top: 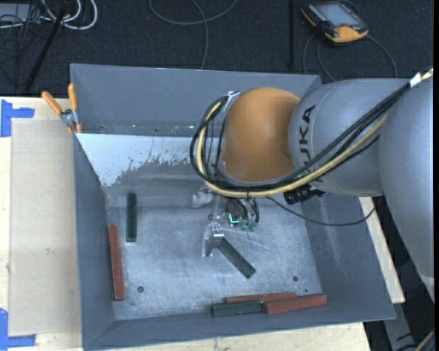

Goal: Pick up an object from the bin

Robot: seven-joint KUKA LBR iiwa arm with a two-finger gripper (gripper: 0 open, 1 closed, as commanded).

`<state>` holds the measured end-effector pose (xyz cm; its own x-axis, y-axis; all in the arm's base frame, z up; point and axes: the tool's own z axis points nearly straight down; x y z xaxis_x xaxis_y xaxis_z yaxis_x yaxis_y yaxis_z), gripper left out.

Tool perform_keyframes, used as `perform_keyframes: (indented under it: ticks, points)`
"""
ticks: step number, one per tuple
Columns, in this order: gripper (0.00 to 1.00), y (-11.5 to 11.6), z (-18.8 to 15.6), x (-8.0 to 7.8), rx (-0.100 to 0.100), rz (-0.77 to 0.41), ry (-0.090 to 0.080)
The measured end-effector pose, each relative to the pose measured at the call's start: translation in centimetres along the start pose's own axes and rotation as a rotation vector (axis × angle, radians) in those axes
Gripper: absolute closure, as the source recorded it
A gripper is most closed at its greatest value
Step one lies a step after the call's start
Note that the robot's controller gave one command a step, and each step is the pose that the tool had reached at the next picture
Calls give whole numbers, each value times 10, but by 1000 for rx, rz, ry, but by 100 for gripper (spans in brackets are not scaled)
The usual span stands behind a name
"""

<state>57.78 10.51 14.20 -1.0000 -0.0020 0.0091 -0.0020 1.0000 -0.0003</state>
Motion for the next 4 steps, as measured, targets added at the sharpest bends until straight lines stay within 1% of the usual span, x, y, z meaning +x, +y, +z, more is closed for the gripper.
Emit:
perform_keyframes:
  ticks: [1, 2, 3, 4]
  points:
    - [0, 0, -4, -2, -1, 2, -8]
    - [0, -50, 38, -6, -1, -62, -12]
    - [100, -80, 65, -26, -1, -78, -20]
    - [0, -80, 67, -26, -1, -76, -20]
